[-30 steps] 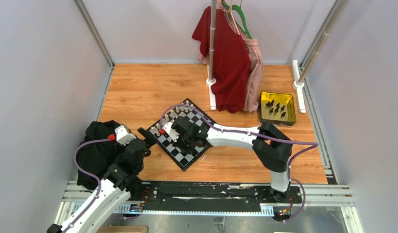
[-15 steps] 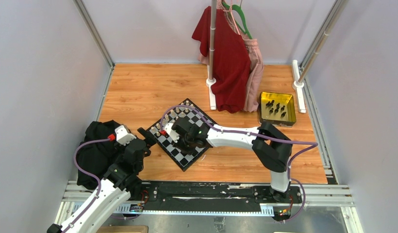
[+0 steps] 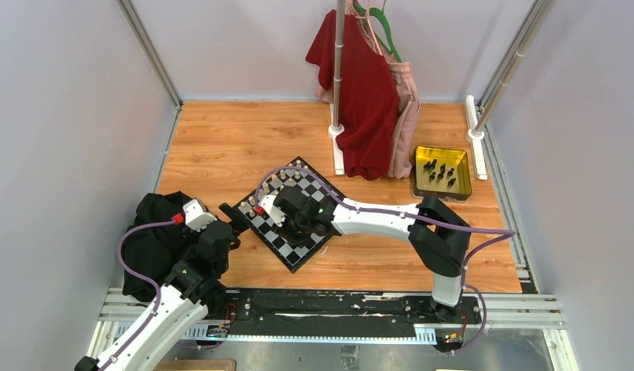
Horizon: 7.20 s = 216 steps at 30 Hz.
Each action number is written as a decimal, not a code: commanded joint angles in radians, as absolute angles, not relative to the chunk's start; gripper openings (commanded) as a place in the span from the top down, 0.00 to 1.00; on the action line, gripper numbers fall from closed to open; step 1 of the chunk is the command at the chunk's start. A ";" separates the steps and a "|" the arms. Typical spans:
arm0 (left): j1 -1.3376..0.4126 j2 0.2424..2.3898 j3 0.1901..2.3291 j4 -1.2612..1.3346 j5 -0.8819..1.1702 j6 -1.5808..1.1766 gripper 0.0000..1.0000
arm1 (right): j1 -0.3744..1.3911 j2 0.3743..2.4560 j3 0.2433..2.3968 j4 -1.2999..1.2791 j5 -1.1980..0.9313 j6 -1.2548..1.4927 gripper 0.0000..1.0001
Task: Set up the chess pieces on the board
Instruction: Pick up the chess piece from the storage box, then place the chess piece on the chessboard.
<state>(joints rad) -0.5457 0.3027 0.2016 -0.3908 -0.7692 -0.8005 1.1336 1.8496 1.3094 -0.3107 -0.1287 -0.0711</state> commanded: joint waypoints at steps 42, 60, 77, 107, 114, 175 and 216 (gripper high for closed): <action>-0.552 0.301 0.196 -0.334 -0.749 -0.762 0.00 | 0.207 1.290 0.887 -0.078 0.387 0.284 0.60; -0.552 0.367 0.203 -0.297 -0.736 -0.750 0.00 | 0.041 1.660 1.093 -0.008 0.310 0.302 0.60; -0.552 0.392 0.205 -0.279 -0.730 -0.741 0.00 | -0.005 1.781 1.170 -0.009 0.285 0.296 0.60; -0.552 0.385 0.201 -0.275 -0.726 -0.735 0.00 | -0.058 1.846 1.175 -0.009 0.218 0.315 0.70; -0.552 0.386 0.201 -0.273 -0.726 -0.735 0.00 | -0.060 1.846 1.175 -0.009 0.210 0.316 0.88; -0.552 0.370 0.198 -0.280 -0.731 -0.737 0.00 | 0.762 1.215 0.928 -0.330 0.295 0.218 1.00; -0.552 0.405 0.201 -0.247 -0.703 -0.710 0.00 | 1.086 1.629 1.114 -0.252 0.138 0.189 1.00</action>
